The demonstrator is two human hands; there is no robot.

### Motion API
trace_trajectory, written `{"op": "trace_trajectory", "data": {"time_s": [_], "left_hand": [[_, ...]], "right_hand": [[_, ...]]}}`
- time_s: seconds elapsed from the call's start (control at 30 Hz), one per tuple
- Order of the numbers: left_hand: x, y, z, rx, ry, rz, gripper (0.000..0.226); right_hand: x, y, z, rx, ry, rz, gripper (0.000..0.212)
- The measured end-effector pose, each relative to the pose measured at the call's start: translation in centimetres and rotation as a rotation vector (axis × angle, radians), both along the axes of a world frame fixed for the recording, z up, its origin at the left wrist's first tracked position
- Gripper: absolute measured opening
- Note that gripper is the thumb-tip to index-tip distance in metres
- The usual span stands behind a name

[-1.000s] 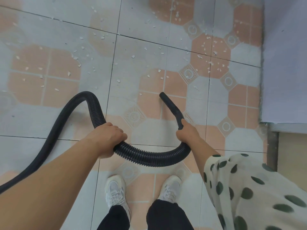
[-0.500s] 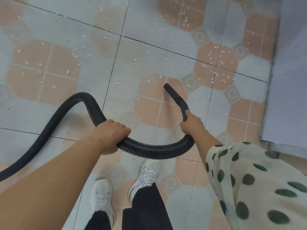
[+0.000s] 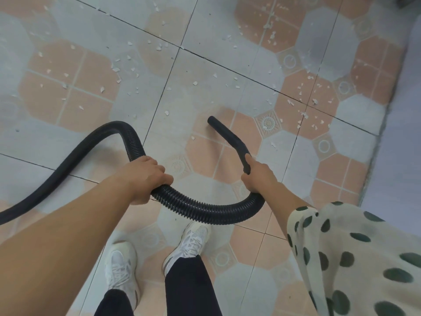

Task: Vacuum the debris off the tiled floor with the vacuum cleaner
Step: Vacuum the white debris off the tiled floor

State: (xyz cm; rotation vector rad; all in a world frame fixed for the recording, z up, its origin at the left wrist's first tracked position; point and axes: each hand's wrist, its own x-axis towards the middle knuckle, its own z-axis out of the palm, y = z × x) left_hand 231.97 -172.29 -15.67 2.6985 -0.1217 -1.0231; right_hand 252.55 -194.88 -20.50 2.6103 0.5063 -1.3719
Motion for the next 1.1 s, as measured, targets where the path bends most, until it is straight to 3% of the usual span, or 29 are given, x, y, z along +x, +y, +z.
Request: {"op": "trace_trajectory", "data": {"time_s": [0.33, 0.5, 0.87, 1.1], "left_hand": [[-4.1, -0.1, 0.0, 0.036, 0.021, -0.109, 0.027], [-6.1, 1.4, 0.4, 0.061, -0.007, -0.115, 0.020], [-10.1, 4.6, 0.5, 0.090, -0.073, -0.006, 0.014], [-11.8, 4.9, 1.7, 0.046, -0.050, 0.068, 0.017]], "right_hand": [[-5.7, -1.6, 0.8, -0.039, 0.095, 0.117, 0.072], [-7.2, 0.3, 0.3, -0.038, 0.038, 0.118, 0.070], [-7.5, 9.2, -0.6, 0.008, -0.069, 0.244, 0.070], [-8.2, 10.6, 0.0, -0.007, -0.017, 0.346, 0.069]]}}
